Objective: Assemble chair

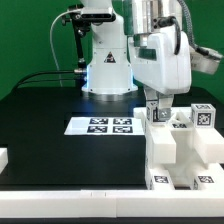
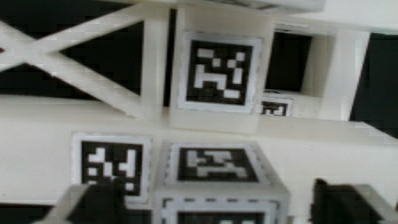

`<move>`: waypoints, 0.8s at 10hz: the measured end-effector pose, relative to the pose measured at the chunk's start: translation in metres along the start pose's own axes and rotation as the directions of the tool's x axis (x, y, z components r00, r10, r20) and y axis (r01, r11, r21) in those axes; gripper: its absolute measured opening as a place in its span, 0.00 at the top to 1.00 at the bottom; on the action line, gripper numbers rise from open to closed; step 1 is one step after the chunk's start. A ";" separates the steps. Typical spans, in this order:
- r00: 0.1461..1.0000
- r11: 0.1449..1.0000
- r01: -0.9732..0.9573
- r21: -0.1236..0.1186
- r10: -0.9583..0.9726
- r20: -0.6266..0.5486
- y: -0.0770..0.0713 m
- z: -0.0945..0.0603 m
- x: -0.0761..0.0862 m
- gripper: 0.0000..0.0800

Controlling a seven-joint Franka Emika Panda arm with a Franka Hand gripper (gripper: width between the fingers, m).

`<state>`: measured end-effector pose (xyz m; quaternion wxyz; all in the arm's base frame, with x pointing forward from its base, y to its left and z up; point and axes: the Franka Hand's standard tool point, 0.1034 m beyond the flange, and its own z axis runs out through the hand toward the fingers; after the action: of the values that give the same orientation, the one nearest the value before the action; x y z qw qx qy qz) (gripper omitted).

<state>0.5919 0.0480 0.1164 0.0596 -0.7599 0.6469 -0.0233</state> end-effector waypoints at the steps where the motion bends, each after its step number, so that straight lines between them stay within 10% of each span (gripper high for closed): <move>1: 0.987 0.987 0.162 -0.012 -0.162 0.007 -0.002 -0.002 -0.002 0.23; 6: 0.749 0.749 0.662 -0.008 -0.662 0.021 -0.001 -0.001 -0.004 0.19; 8: 0.512 0.512 0.859 -0.014 -0.859 0.022 -0.001 -0.001 -0.002 0.19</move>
Offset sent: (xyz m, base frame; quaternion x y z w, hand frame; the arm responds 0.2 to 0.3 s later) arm -0.0080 0.0128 -0.0090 0.0038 -0.0491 -0.2589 0.9646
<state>0.5921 0.0498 0.1176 0.0358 -0.9810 0.1871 -0.0374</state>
